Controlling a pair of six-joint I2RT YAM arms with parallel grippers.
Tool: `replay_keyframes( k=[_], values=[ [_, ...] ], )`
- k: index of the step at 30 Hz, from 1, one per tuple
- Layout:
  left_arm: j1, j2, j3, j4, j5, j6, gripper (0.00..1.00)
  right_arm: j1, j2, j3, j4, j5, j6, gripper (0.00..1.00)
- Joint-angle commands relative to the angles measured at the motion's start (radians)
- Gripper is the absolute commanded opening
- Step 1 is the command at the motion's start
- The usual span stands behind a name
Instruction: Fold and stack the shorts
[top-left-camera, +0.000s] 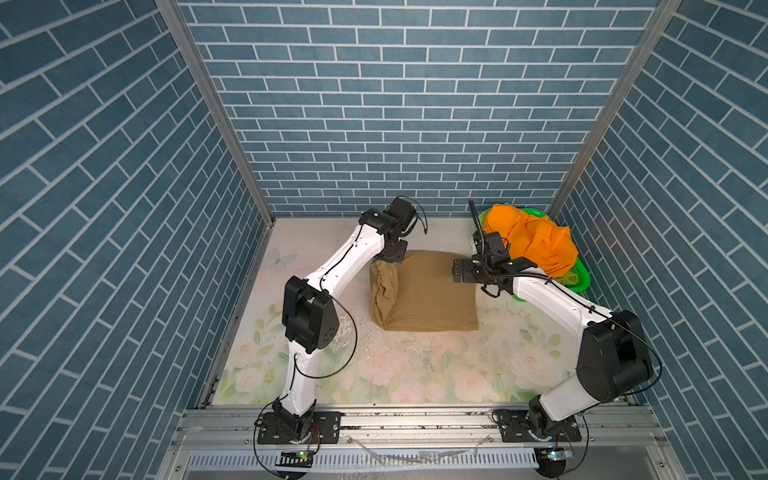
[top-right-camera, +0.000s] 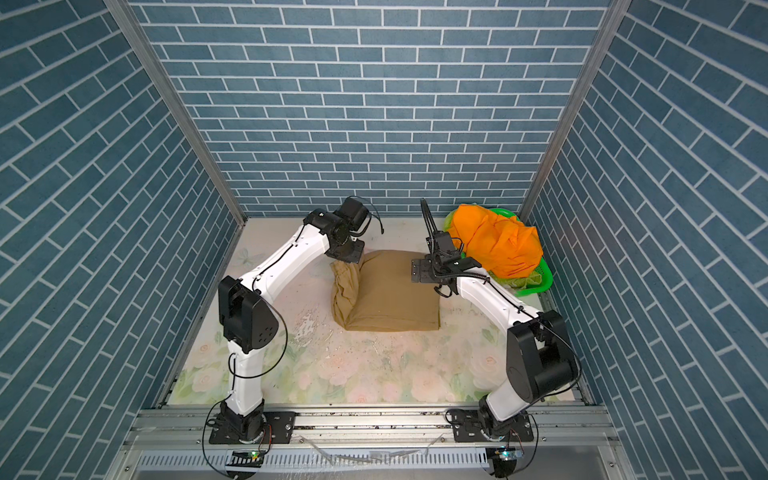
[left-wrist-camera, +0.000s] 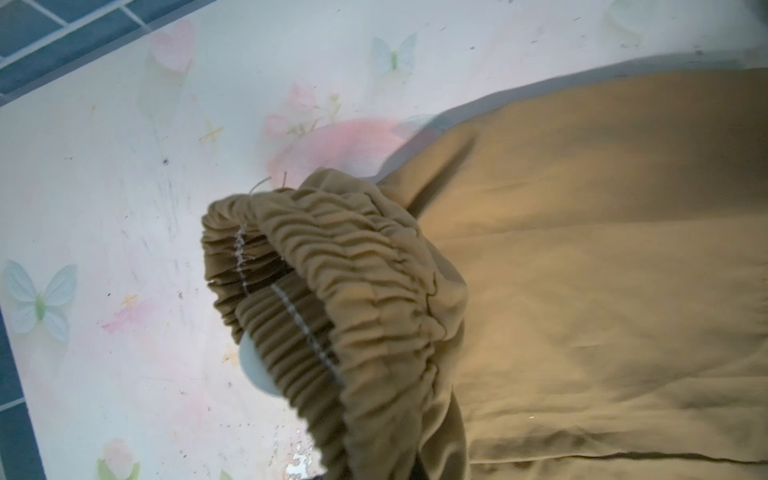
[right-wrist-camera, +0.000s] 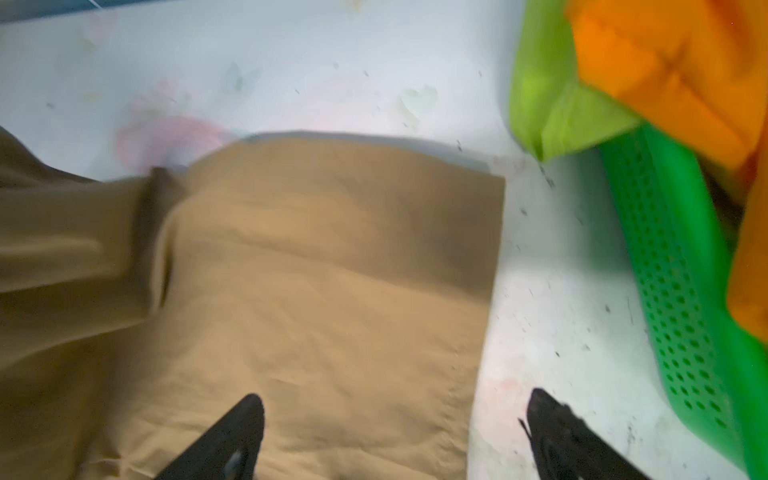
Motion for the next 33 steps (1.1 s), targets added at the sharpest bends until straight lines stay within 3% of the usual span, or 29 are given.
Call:
replay_keyframes(
  k=[1, 5, 9, 17, 25, 29, 32, 33],
  values=[
    [-0.056, 0.087, 0.113, -0.08, 0.008, -0.057, 0.0, -0.054, -0.08, -0.092, 0.075, -0.084, 0.062, 0.99],
    [-0.095, 0.21, 0.257, -0.135, 0.035, -0.099, 0.0, -0.093, -0.127, -0.19, 0.117, -0.126, 0.083, 0.98],
    [-0.114, 0.266, 0.309, -0.107, 0.086, -0.138, 0.0, -0.114, -0.147, -0.261, 0.158, -0.171, 0.102, 0.98],
    [-0.144, 0.291, 0.297, 0.007, 0.173, -0.19, 0.0, -0.141, -0.14, -0.337, 0.227, -0.215, 0.131, 0.98],
    [-0.151, 0.269, 0.189, 0.161, 0.203, -0.226, 0.01, -0.159, -0.14, -0.368, 0.262, -0.254, 0.153, 0.98],
    [-0.15, 0.25, 0.093, 0.289, 0.281, -0.249, 0.16, -0.159, -0.148, -0.363, 0.25, -0.252, 0.144, 0.99],
    [-0.15, 0.17, -0.014, 0.431, 0.335, -0.263, 0.56, -0.159, -0.161, -0.356, 0.228, -0.238, 0.125, 0.99],
    [-0.151, 0.131, -0.045, 0.468, 0.334, -0.257, 0.82, -0.159, -0.169, -0.354, 0.218, -0.23, 0.117, 0.99]
  ],
)
